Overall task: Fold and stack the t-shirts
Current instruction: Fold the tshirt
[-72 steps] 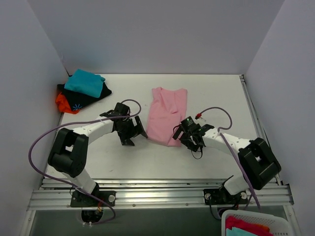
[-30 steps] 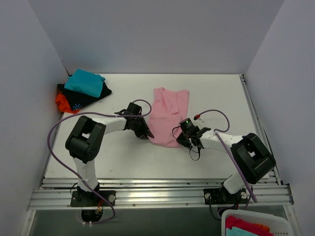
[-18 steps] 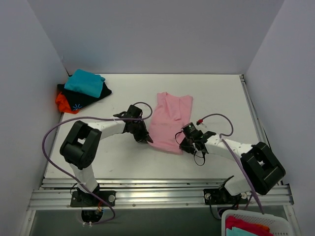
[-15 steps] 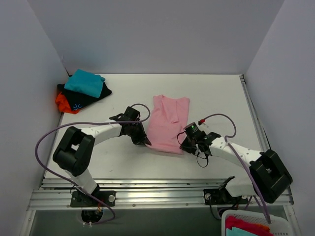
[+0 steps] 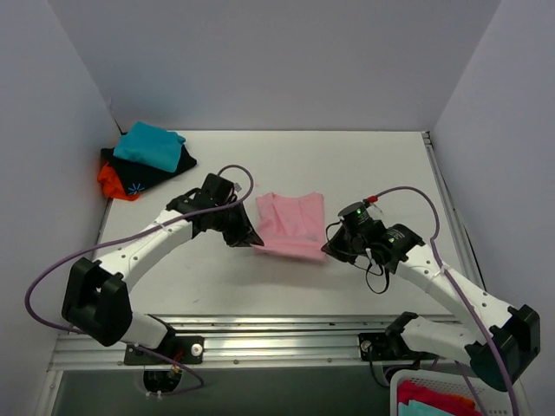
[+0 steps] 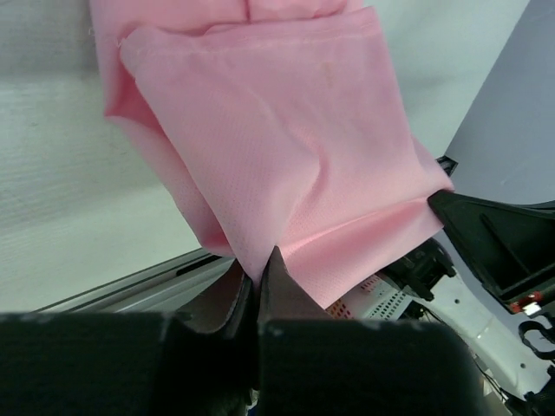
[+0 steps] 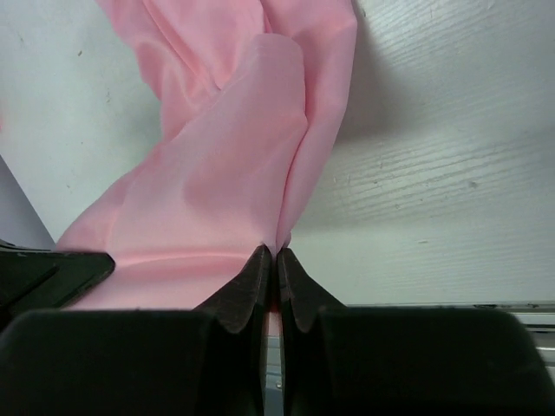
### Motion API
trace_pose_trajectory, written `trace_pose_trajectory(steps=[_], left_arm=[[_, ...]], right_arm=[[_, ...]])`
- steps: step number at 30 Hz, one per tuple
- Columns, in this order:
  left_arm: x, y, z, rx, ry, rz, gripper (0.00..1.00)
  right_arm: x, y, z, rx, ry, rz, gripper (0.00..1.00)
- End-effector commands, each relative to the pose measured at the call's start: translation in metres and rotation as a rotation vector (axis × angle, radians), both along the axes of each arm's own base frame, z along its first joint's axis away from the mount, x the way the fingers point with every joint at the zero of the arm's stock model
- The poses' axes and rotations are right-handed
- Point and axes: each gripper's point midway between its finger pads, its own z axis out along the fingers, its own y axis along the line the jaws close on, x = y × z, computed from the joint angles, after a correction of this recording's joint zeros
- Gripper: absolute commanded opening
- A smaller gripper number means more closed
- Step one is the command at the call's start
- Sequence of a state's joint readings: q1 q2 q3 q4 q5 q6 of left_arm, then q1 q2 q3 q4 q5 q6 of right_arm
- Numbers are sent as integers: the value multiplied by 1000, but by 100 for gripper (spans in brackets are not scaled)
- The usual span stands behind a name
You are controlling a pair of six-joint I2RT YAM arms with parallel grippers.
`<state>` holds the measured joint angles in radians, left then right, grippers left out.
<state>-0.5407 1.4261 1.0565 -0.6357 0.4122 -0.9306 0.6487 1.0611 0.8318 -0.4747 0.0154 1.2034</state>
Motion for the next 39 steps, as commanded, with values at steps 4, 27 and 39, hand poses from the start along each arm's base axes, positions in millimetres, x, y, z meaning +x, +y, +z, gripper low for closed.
trace_pose_trajectory(steps=[4,27,39], left_arm=[[39,8,28,70,-66,26,5],[314,7,90,-143,-287,140,94],[247,34,75,29,-273,77,94]], right_arm=[[13,-32,14,-225,8,-29,0],[303,-106,68,-370,-14,-180,100],[222,-78,30,-272,-35,-77,100]])
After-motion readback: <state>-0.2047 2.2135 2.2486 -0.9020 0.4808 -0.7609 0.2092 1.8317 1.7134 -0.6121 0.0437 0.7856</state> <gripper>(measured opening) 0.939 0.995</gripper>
